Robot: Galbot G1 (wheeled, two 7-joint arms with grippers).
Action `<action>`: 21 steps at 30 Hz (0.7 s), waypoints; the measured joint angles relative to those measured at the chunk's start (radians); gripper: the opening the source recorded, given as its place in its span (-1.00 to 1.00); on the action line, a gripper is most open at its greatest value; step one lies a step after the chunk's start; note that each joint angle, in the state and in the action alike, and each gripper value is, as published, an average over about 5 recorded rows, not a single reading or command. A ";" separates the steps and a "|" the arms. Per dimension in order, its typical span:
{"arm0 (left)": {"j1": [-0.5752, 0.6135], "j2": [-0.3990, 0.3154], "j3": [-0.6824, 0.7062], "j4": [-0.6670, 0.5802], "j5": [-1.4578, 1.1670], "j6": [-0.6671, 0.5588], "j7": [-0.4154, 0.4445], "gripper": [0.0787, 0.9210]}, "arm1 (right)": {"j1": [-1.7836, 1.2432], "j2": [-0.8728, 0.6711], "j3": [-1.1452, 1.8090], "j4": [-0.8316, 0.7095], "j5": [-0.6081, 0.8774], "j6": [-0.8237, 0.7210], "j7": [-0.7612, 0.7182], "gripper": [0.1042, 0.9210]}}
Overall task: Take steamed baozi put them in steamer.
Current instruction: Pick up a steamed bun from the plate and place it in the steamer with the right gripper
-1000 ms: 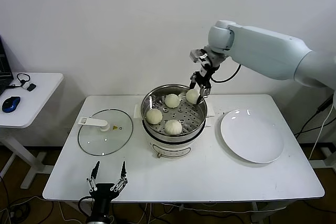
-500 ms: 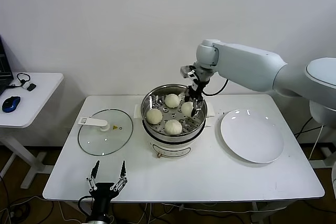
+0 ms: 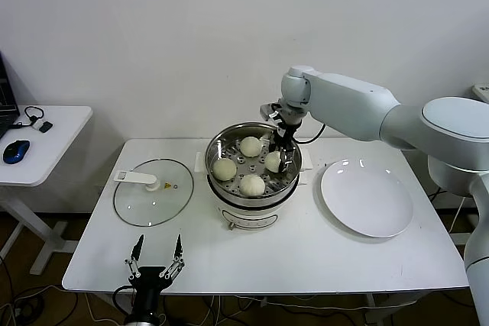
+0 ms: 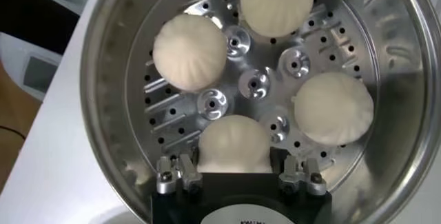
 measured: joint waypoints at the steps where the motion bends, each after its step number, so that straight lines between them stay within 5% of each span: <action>1: 0.000 0.000 0.000 0.000 0.000 0.000 0.000 0.77 | -0.002 0.001 0.002 -0.005 -0.005 0.002 0.000 0.37; 13: 0.000 0.000 -0.002 0.002 -0.002 0.000 0.000 0.77 | -0.030 0.013 0.027 -0.034 -0.045 0.011 0.007 0.40; 21: 0.000 0.000 -0.003 0.002 -0.003 0.000 0.000 0.77 | -0.031 0.012 0.037 -0.033 -0.043 0.009 0.006 0.74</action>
